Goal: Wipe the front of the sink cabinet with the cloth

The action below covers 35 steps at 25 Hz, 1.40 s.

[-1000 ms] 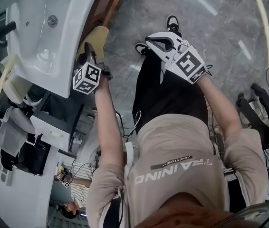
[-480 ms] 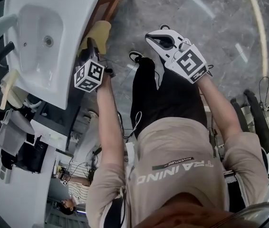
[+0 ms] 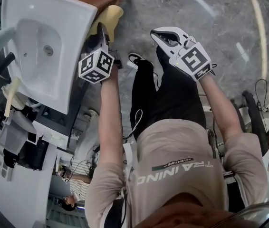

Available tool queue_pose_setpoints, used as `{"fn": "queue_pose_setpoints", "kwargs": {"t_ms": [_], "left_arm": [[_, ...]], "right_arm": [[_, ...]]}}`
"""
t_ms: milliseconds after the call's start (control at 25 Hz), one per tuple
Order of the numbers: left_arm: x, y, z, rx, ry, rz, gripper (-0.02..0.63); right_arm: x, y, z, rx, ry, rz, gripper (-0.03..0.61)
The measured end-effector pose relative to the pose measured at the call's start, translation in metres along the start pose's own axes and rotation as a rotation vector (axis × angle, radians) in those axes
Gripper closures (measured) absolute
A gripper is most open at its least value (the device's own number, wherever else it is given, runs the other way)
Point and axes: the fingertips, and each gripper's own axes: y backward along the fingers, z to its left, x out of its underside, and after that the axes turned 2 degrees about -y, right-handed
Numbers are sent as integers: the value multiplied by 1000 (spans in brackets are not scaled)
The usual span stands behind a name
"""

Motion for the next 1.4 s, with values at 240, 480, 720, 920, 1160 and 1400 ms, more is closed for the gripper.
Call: {"fn": "queue_pose_setpoints", "kwargs": {"t_ms": [240,480,720,920,1160,1400], "left_arm": [[-23,-38,-41,87,-49,-30,565],[-19,-59,-68,215,-120,-25,565],[25,-29,-55,233,-33,-5,565],[96,31,-2,168,79,51,565],[180,116,91,67,171,83,565],[240,203,194,-49,224,75,565]], "right_arm": [[8,-2,-24,18,-28,10,566],[13,2,-25,22,-28,14,567],[46,-4,-20,36,-47,54,566],[73,-37,35,-18,-4,120,566],[114,-97,129,-120,77,194,566],[155,-158,228,-193,31,218,566]]}}
